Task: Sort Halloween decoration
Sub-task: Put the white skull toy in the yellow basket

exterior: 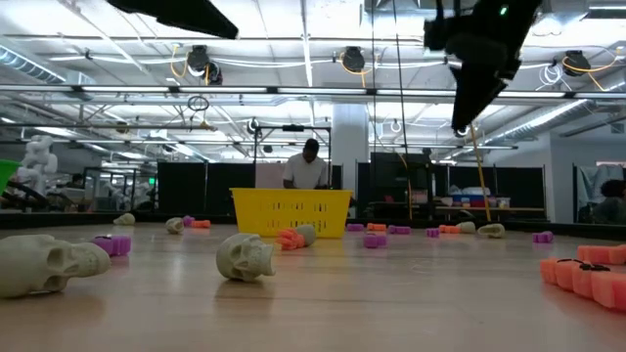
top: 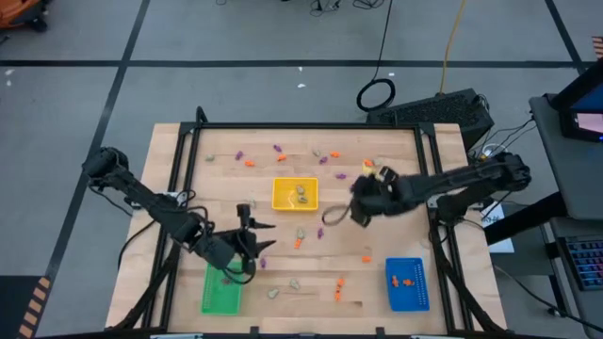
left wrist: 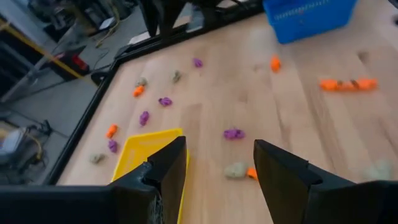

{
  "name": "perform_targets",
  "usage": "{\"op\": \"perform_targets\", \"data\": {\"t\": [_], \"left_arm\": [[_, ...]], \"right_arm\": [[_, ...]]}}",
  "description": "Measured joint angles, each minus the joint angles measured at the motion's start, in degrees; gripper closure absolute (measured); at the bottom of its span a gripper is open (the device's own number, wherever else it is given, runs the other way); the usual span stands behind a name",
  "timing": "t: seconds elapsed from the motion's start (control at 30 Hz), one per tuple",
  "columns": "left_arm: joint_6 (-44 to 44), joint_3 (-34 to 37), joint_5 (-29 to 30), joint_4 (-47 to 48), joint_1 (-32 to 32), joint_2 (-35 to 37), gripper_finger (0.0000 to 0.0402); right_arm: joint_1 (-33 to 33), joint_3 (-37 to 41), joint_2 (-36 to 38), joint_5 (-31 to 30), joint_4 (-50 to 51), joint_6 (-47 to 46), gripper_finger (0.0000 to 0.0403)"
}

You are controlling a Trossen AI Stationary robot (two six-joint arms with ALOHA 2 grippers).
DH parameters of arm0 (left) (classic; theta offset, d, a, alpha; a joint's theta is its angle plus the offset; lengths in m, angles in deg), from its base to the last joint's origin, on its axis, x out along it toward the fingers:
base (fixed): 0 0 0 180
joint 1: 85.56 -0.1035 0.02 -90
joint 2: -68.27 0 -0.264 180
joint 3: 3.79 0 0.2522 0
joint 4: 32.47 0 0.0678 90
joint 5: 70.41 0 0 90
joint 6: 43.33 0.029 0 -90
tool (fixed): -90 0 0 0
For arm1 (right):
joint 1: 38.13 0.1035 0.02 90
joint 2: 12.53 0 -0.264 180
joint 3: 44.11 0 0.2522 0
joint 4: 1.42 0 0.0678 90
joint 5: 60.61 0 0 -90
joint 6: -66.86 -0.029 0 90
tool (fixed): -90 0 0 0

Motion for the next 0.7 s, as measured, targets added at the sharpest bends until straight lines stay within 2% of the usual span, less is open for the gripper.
{"op": "perform_targets", "data": {"t": [0.17, 0.33, 0.7], "left_arm": [[-6.03, 1.29, -0.27, -3.11, -2.22, -0.94, 0.0215], [-6.41, 1.62, -0.80, -3.75, -2.59, -1.26, 0.0215], [-5.59, 1.64, -3.09, -4.05, -2.60, -1.23, 0.0215]], "right_arm": [[-7.91, 2.16, 0.00, 3.67, 0.86, 5.49, 0.0243], [-12.87, 5.99, 0.00, 6.37, 0.08, 7.37, 0.0212], [-19.45, 18.80, -0.02, 11.07, -13.21, 9.43, 0.0159]]}}
